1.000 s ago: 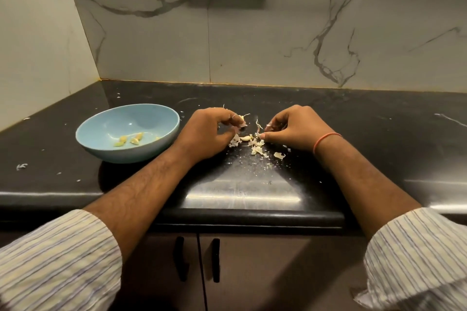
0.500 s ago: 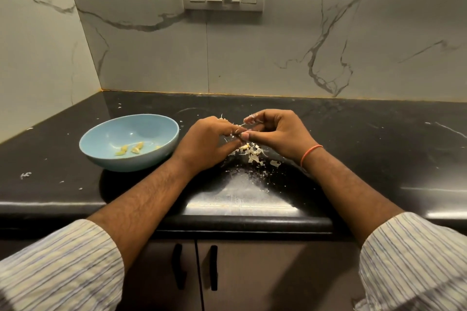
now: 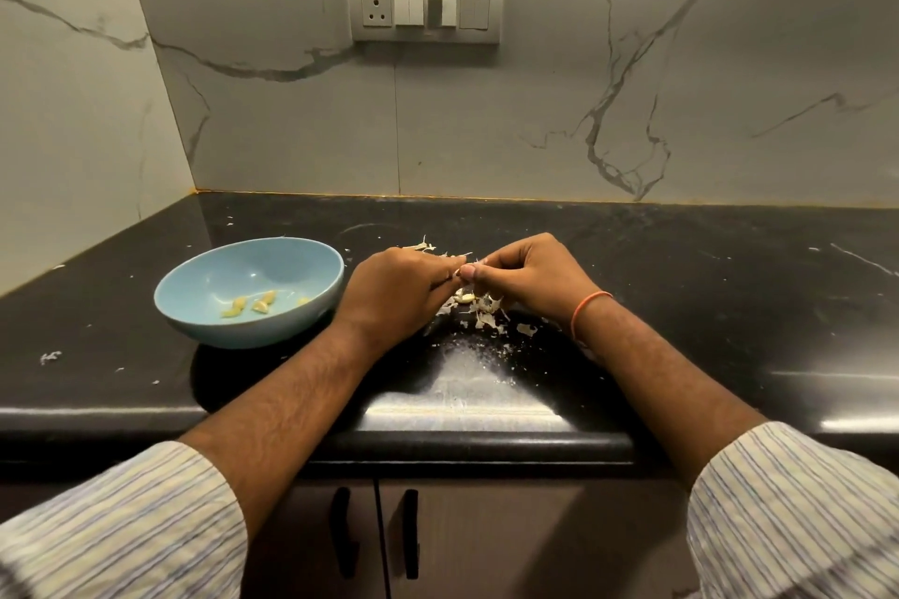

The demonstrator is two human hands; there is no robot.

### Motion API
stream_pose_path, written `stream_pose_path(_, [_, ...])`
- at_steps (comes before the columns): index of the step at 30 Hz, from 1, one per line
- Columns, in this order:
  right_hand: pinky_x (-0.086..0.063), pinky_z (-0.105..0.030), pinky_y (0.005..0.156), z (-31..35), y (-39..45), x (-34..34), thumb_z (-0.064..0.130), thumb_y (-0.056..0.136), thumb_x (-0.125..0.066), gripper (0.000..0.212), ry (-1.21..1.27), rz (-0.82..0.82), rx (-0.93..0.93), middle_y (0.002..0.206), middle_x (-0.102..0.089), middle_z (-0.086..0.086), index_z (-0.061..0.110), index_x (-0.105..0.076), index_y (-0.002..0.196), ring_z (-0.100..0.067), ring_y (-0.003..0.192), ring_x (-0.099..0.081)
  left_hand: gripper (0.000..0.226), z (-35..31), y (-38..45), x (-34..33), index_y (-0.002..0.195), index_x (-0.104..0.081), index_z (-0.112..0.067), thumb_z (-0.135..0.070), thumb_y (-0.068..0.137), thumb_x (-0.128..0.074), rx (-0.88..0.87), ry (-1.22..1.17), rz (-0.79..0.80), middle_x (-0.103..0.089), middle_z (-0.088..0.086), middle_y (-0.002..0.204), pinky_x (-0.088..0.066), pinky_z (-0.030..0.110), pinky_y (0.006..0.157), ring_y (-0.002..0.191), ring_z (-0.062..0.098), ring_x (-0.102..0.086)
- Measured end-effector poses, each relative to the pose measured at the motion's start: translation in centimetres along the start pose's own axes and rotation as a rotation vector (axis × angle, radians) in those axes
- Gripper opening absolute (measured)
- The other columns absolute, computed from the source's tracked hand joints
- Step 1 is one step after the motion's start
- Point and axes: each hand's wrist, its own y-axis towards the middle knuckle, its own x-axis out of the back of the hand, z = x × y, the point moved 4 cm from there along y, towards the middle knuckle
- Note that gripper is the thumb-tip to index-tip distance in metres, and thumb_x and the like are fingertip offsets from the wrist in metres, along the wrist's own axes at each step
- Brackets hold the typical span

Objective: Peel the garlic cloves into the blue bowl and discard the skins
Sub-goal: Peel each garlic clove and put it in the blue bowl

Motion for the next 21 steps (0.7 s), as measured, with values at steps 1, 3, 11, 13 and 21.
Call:
stream_pose_path(1, [-0.059, -0.028, 0.068, 0.0, 0.0, -0.1, 0.037, 0.09, -0.082, 0.022, -0.001, 0.006, -0.001, 0.079, -0.08, -0.003, 0.015, -0.085, 0.091, -0.009, 0.068, -0.069, 0.044, 0.0, 0.0, 0.0, 0.122, -0.078, -0.034, -0.059, 0.105, -0.045, -0.004, 0.003, -0.002, -0.082, -0.005, 0.102, -0.064, 0.04, 0.068, 0.088, 0.019, -0.079])
stream_pose_path(3, [-0.064, -0.035, 0.073, 0.0, 0.2, -0.2, 0.034, 0.091, -0.08, 0.019, -0.01, 0.009, 0.014, 0.08, -0.08, -0.005, 0.016, -0.084, 0.09, -0.013, 0.07, -0.07, 0.042, -0.1, 0.0, -0.1, 0.125, -0.075, -0.037, -0.058, 0.105, -0.045, -0.008, 0.004, 0.022, -0.082, -0.008, 0.106, -0.063, 0.04, 0.069, 0.091, 0.018, -0.079])
stream_pose_path(11, [-0.05, -0.017, 0.066, 3.2, 0.7, 4.2, 0.033, 0.097, -0.074, 0.017, -0.62, -0.098, 0.201, 0.086, -0.08, 0.004, 0.02, -0.085, 0.101, 0.005, 0.057, -0.059, 0.051, 0.1, -0.2, -0.2, 0.146, -0.062, -0.032, -0.051, 0.1, -0.051, 0.098, -0.103, 0.032, -0.08, -0.002, 0.114, -0.063, 0.044, 0.081, 0.102, 0.021, -0.076])
stream_pose_path(13, [-0.06, -0.029, 0.076, 3.5, 0.9, 5.4, 0.029, 0.097, -0.074, 0.016, -0.671, -0.145, 0.265, 0.097, -0.082, -0.001, 0.017, -0.085, 0.102, -0.004, 0.067, -0.066, 0.051, 0.3, -0.1, -0.3, 0.145, -0.062, -0.033, -0.05, 0.099, -0.049, 0.113, -0.117, 0.041, -0.08, -0.003, 0.112, -0.063, 0.043, 0.08, 0.099, 0.02, -0.075])
stream_pose_path(21, [-0.052, -0.029, 0.072, 2.6, 1.0, 5.1, 0.033, 0.099, -0.071, 0.022, -0.97, 0.004, 0.251, 0.083, -0.079, -0.004, 0.017, -0.084, 0.092, -0.021, 0.071, -0.069, 0.042, 0.2, -0.1, -0.1, 0.142, -0.066, -0.028, -0.035, 0.101, -0.059, 0.089, -0.139, 0.019, -0.078, 0.001, 0.099, -0.063, 0.041, 0.073, 0.085, 0.018, -0.07])
